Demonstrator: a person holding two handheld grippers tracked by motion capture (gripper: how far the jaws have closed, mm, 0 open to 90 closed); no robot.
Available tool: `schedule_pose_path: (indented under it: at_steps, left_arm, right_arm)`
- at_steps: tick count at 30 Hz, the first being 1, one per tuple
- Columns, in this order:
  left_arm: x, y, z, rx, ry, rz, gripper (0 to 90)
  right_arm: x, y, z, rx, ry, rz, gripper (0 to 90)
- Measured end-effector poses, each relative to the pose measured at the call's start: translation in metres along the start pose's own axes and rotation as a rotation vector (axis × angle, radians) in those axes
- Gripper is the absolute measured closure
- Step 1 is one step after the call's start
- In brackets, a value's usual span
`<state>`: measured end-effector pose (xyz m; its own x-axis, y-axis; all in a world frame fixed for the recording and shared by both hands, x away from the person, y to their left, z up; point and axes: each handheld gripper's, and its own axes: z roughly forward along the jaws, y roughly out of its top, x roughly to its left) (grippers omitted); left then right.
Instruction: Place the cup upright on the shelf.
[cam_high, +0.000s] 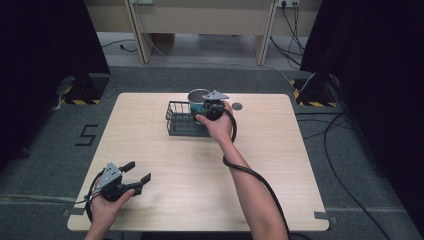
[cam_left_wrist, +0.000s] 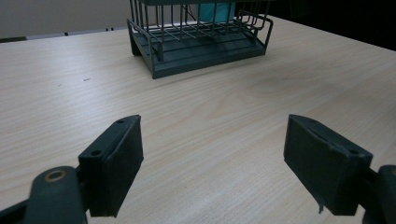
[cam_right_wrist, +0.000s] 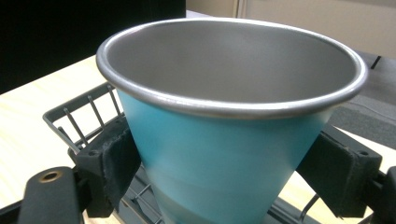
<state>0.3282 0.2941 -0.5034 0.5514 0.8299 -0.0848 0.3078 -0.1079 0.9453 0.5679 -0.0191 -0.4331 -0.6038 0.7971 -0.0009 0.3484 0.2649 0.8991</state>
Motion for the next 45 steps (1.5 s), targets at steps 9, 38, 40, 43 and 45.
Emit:
schedule_pose_path:
  at_steps: [9,38,40,43,45]
  left_arm:
    - [0.000,0.000,0.000,0.000,-0.001,-0.003,19.3]
    - [-0.001,0.000,0.002,0.007,-0.001,0.008,19.3]
    - [-0.001,0.000,0.002,0.008,-0.002,0.010,19.3]
    - [-0.001,0.000,0.002,0.008,-0.001,0.011,19.3]
    - [-0.001,0.000,0.002,0.009,-0.001,0.012,19.3]
  right_arm:
    - [0.000,-0.009,0.003,0.020,0.016,0.012,18.0]
    - [0.007,-0.017,-0.029,0.008,0.045,0.033,15.0]
    - [0.006,-0.018,-0.031,0.006,0.041,0.035,15.0]
    - [0.005,-0.019,-0.037,0.001,0.038,0.033,15.1]
    - [0.004,-0.020,-0.041,-0.005,0.038,0.032,15.1]
